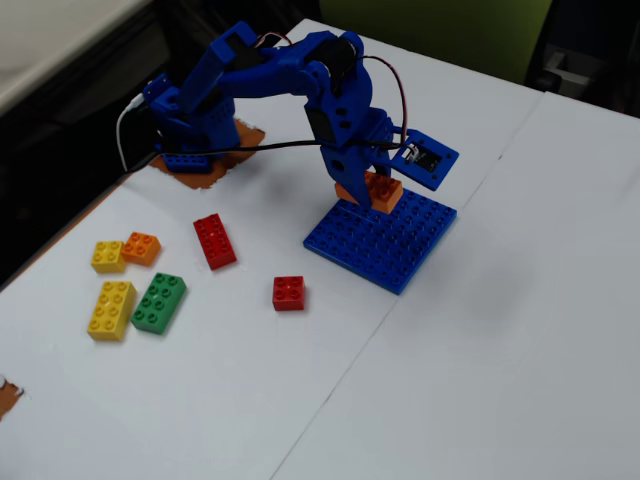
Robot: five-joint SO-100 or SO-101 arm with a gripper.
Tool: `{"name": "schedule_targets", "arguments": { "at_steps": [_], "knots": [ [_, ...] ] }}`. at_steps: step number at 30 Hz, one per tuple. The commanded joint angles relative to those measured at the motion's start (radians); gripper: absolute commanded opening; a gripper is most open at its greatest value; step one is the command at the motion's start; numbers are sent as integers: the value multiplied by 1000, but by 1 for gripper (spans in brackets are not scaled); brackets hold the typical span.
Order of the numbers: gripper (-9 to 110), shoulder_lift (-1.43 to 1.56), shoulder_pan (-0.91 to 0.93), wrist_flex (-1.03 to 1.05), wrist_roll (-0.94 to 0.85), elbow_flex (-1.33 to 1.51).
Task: Pick up the 2x4 orange block and go up the 8x8 blue block.
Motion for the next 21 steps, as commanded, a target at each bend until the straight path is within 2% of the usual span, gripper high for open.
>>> {"name": "schedule_targets", "arguments": {
  "at_steps": [1, 21],
  "knots": [
    [0, 40, 12, 8, -2, -5],
    [0, 46, 25, 9, -2, -5]
  ]
}}
